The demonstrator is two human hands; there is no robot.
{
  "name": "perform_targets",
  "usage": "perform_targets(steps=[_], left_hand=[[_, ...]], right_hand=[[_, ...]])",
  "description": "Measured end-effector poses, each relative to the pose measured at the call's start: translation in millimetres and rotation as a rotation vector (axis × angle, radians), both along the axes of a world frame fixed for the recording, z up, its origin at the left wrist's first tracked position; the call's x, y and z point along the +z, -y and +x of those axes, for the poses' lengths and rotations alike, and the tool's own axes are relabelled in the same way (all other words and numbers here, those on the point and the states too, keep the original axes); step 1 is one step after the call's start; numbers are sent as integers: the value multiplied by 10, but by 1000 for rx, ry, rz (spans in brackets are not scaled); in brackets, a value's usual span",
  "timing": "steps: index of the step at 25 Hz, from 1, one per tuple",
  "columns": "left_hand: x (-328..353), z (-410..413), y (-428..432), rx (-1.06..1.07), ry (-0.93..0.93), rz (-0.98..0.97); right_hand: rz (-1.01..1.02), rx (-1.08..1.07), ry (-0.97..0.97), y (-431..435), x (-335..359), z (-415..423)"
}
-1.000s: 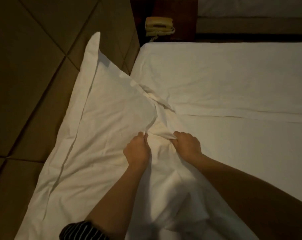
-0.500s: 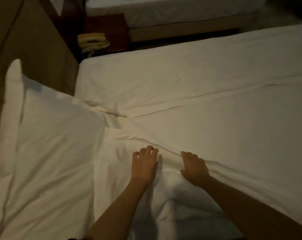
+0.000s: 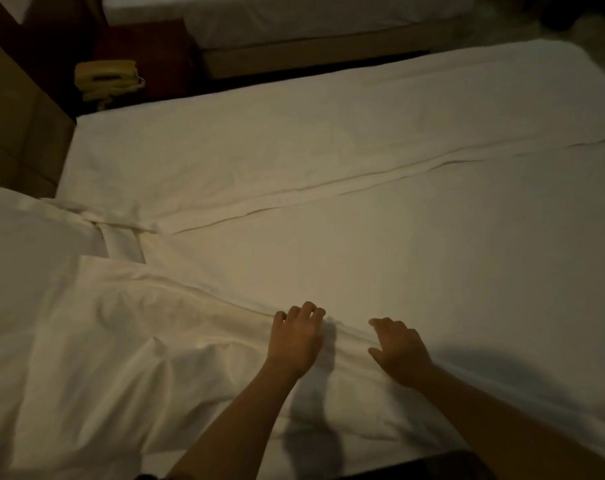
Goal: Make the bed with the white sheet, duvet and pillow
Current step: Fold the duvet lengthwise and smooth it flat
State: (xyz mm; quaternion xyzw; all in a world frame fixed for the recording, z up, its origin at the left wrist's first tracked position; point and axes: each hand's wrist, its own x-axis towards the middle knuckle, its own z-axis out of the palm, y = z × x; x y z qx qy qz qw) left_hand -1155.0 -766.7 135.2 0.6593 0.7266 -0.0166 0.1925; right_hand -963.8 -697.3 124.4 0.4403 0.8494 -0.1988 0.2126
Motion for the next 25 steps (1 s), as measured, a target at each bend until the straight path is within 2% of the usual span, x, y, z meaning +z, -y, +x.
perform_targets(steps=[2, 5, 9, 11, 14, 18, 23, 25], left_hand=[[-164, 399, -188, 28, 12, -48], [-330, 802, -424, 70, -2, -99], [-435, 983, -448, 79, -47, -264], [-488, 998, -485, 52, -51, -323], [-568, 1138, -578, -12, -64, -332], [-505, 1308, -708, -131, -89, -403], [-436, 1184, -849, -139, 46, -262], [-447, 1167, -874, -132, 66, -188]], right_hand=[[-11, 91, 25, -225, -146, 329], [-181, 40, 26, -404, -310, 713], [-299, 8, 85, -436, -525, 978], [-349, -38, 87, -441, -583, 1051], [-318, -89, 69, -483, -649, 1127], [-406, -134, -56, -473, -593, 1152], [-303, -119, -115, -493, -463, 1196], [-289, -181, -77, -452, -449, 1327]])
